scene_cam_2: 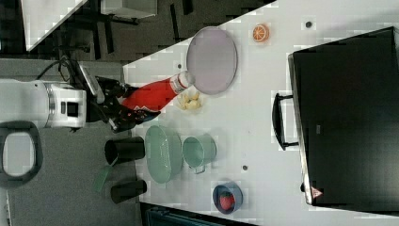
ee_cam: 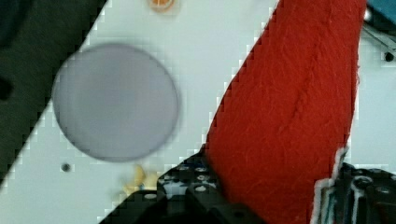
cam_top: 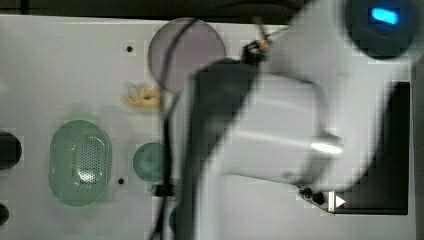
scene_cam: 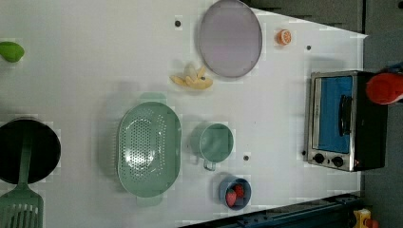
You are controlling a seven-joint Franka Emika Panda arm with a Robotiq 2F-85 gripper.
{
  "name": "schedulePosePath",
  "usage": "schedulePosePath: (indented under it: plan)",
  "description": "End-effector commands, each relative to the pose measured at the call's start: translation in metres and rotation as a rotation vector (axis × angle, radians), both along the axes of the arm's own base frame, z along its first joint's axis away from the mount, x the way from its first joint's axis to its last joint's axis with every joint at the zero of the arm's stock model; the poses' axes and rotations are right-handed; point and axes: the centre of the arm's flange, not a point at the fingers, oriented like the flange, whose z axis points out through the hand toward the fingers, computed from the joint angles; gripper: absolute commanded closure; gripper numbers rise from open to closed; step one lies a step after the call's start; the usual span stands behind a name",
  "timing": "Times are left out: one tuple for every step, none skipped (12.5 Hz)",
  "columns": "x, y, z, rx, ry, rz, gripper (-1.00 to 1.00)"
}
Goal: Pick Ketchup from oven and place it on table.
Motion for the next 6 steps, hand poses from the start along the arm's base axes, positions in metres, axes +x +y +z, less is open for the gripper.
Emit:
schedulePosePath:
  plan:
    - [-0.005, 0.023, -0.015, 0.020, 0.007, 0.037, -0.21]
    - [-0.006, 0.034, -0.041, -0.008, 0.025, 0.064, -0.21]
    - [-0.007, 0.038, -0.059, -0.030, 0.036, 0.080, -0.21]
    - [-0.014, 0.045, -0.105, -0.043, 0.057, 0.096, -0.21]
    - [-0.021, 0.046, -0.135, -0.043, 0.076, 0.096, -0.21]
    - [-0.027, 0.045, -0.162, -0.046, 0.083, 0.092, -0.21]
